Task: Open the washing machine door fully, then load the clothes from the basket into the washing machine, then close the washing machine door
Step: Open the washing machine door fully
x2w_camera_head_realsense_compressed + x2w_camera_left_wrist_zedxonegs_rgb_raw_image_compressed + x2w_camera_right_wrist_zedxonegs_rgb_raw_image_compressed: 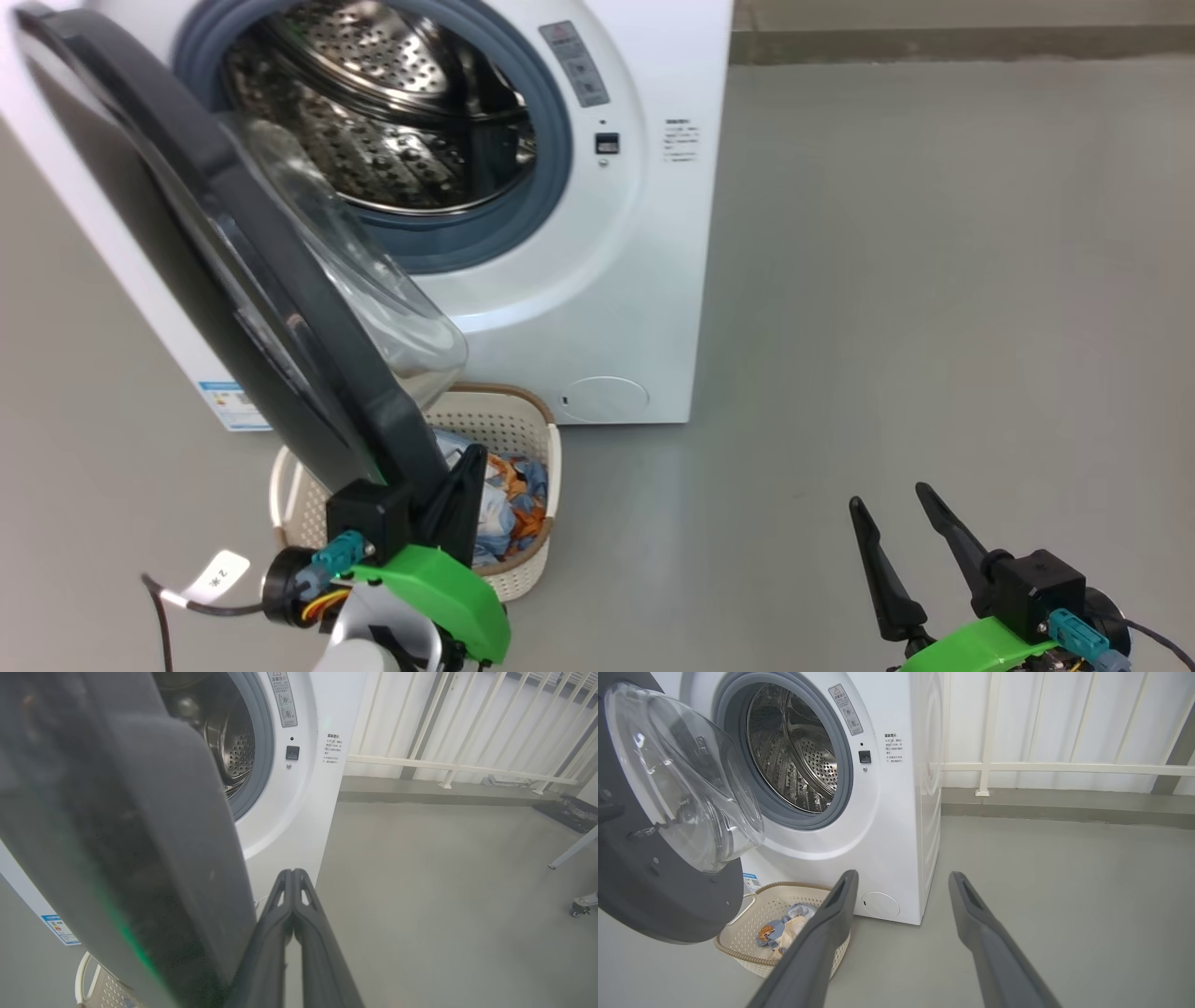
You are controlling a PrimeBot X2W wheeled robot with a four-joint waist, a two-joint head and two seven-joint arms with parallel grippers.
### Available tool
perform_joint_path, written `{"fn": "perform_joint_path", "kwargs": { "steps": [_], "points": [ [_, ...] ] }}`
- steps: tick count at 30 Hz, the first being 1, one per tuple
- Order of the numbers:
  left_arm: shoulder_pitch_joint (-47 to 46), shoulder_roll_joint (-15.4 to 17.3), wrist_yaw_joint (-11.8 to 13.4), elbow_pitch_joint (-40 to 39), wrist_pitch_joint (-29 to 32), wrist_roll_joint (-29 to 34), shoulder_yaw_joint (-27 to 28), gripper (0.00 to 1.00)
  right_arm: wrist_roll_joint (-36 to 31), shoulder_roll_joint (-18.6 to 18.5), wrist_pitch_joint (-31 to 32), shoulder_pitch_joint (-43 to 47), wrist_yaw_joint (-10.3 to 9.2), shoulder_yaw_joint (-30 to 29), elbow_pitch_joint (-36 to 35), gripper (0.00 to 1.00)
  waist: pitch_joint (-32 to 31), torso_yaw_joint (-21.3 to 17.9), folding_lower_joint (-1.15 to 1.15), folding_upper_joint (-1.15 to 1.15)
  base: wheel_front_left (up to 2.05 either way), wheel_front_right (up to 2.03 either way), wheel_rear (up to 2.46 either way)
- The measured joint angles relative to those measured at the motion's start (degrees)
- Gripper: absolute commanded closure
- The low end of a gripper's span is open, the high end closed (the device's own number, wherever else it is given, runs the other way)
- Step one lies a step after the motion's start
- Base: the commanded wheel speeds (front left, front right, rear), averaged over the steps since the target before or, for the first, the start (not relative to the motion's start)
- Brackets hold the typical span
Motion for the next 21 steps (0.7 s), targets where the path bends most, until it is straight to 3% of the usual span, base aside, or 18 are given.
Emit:
{"fn": "perform_joint_path", "kwargs": {
  "steps": [21],
  "points": [
    [3.09, 1.4, 1.52, -1.53, 0.36, -0.77, -0.46, 1.0, 0.62, 0.02, 0.42, 1.39, 0.0, 0.64, 0.05, 0.0, -2.27, 11.33, 0.0, 0.0, 0.0, 0.0, 0.0]
  ]
}}
